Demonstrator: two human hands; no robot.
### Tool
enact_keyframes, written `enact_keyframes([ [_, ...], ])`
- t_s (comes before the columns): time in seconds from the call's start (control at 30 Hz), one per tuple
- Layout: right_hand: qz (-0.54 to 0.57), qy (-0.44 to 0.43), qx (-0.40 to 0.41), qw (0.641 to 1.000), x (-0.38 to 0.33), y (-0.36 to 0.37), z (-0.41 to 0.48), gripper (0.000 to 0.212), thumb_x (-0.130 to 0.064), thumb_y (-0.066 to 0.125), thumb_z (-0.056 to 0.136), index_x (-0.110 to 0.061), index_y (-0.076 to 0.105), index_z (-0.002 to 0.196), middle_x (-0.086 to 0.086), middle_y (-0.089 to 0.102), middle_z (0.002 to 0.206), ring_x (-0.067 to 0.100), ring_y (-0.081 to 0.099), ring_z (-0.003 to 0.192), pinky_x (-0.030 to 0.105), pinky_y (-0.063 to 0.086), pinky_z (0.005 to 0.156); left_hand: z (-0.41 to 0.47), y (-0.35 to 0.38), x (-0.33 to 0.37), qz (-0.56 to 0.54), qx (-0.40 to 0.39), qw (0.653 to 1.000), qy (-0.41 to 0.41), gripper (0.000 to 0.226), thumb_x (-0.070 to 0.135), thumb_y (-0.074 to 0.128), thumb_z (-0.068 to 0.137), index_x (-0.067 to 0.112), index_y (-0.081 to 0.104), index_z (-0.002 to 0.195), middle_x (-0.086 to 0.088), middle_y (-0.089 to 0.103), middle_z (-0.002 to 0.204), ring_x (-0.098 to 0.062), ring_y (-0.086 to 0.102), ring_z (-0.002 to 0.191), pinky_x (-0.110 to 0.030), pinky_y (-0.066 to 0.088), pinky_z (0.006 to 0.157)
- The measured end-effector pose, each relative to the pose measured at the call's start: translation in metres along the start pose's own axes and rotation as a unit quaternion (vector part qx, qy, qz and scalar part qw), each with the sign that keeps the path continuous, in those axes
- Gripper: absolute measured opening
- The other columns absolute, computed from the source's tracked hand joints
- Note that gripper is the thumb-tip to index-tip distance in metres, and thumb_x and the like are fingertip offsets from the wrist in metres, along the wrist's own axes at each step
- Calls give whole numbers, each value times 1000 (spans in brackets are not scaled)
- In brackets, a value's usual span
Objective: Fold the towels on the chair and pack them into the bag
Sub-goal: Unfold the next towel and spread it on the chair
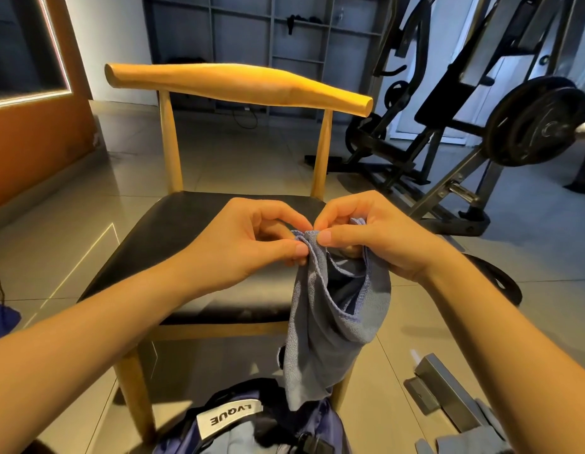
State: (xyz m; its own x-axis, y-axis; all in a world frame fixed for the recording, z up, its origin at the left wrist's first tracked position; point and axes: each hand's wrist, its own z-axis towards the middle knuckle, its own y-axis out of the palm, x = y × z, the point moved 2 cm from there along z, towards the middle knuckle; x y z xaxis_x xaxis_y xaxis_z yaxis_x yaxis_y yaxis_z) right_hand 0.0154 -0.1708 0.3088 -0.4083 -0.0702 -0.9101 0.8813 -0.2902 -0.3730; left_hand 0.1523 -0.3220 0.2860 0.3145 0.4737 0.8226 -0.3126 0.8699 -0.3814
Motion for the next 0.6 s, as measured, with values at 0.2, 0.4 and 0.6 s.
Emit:
enact_keyframes([
  [0.2, -20, 21, 14, 999, -1, 2, 0, 8, 3, 62, 95, 1, 65, 88, -10, 62, 58, 1, 56, 53, 10, 43, 55, 1, -4, -2, 9, -14, 1000, -24, 8, 1, 70, 90, -3, 69, 97, -17, 74, 77, -19, 72, 70, -26, 60, 72],
  [0.4, -17, 91, 375, 922, 26, -52, -2, 42, -37, 63, 97, -23, 40, 64, -2, 36, 65, 18, 34, 63, 35, 30, 64, 12, -47, -10, 42, 81, 993, -69, 7, 5, 64, 95, 4, 60, 89, -16, 55, 80, -12, 51, 69, -15, 43, 63],
  [0.6, 41, 184, 520, 833, 55, -73, -6, 40, -46, 51, 101, -14, 47, 79, 11, 40, 83, 25, 39, 81, 37, 30, 69, 12, -66, -46, -36, 104, 981, -157, 7, 14, 64, 94, 12, 60, 88, -4, 56, 80, -11, 55, 76, -23, 46, 72],
])
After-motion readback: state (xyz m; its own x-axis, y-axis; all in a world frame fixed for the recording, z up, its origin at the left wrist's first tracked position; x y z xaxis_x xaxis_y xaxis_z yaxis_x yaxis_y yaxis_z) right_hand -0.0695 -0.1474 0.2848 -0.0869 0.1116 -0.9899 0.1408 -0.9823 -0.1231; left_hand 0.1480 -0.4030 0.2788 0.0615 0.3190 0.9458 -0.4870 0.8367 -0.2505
